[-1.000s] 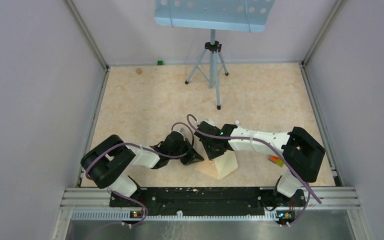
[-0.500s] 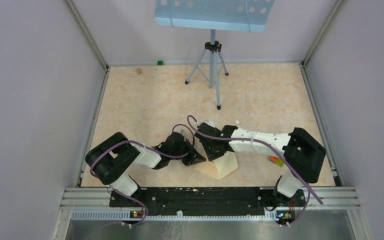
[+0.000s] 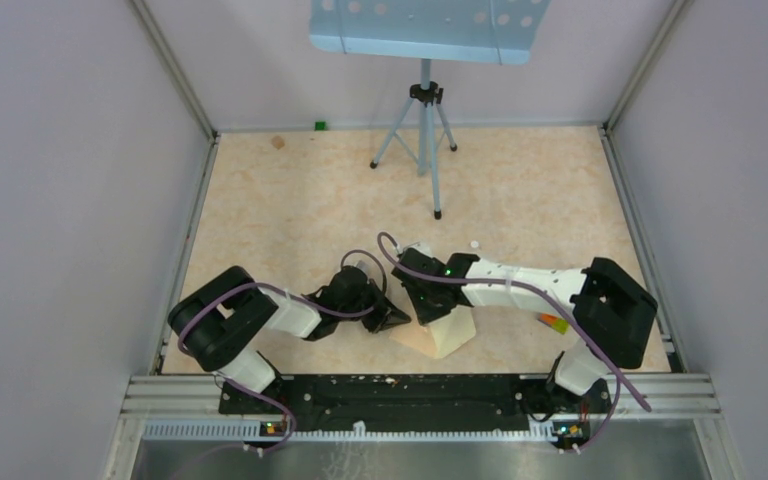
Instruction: Place the letter into the envelope and seal it
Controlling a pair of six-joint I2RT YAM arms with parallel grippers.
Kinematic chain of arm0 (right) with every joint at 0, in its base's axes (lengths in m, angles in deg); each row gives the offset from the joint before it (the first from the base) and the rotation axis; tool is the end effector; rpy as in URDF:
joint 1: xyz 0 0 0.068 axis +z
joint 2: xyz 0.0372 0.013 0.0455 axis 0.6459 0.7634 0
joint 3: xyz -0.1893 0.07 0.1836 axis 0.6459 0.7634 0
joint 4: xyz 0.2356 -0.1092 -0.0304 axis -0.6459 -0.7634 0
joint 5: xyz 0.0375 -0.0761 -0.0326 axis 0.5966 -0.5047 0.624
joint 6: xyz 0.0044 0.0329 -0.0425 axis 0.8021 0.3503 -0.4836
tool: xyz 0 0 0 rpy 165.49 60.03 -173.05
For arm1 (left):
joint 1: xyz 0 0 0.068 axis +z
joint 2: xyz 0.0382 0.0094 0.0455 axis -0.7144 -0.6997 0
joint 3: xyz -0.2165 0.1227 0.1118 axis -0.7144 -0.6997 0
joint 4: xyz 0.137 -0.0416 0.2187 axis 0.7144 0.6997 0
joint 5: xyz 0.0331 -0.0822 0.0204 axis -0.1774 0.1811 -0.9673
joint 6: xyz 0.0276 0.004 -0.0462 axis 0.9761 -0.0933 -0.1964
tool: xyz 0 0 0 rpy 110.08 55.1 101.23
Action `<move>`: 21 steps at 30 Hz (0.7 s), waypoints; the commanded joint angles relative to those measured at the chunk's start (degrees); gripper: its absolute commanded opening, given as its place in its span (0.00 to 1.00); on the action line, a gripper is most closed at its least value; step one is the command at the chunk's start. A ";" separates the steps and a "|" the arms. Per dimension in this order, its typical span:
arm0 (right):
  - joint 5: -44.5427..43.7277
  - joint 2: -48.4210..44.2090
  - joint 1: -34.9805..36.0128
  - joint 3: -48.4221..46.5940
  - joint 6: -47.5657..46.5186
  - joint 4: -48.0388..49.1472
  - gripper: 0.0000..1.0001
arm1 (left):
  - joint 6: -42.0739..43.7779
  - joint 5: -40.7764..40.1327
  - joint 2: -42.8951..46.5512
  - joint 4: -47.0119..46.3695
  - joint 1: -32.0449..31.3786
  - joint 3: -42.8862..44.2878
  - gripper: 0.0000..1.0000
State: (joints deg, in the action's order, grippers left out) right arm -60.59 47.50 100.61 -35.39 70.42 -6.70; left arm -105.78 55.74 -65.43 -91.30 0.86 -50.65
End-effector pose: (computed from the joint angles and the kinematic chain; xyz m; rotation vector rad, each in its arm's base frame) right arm 0.1543 0.2603 0.1924 -0.5968 2.7233 0.2110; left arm 0.1683 -0.1811 0.0997 -0.6828 2.6057 -1.3090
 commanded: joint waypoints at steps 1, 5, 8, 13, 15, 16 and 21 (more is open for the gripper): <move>0.13 0.29 1.82 2.78 0.24 -7.04 0.00 | 0.84 -4.63 -1.09 6.34 0.08 -2.49 0.00; -0.52 0.44 2.53 2.91 0.60 -7.64 0.00 | 0.66 -4.47 -1.76 5.96 0.06 -2.62 0.00; -0.90 0.06 2.88 3.35 0.99 -7.80 0.00 | 0.57 -4.34 -1.86 5.79 0.08 -2.67 0.00; -1.00 -1.00 3.38 4.59 1.65 -7.90 0.00 | 0.57 -4.58 -1.79 5.98 0.08 -2.68 0.00; -1.07 -1.13 3.61 4.71 1.82 -7.84 0.00 | 0.61 -4.49 -1.90 5.98 0.06 -2.56 0.00; -1.03 -1.19 3.74 4.67 1.90 -7.85 0.00 | 0.65 -4.46 -1.96 5.93 0.08 -2.58 0.00; -1.29 -1.48 4.17 4.81 2.22 -8.12 0.00 | 0.84 -4.35 -2.15 6.15 0.08 -2.31 0.00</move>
State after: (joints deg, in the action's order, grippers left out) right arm -62.44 45.45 103.39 -33.27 71.95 -7.78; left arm -106.43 55.56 -65.47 -92.39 0.86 -51.22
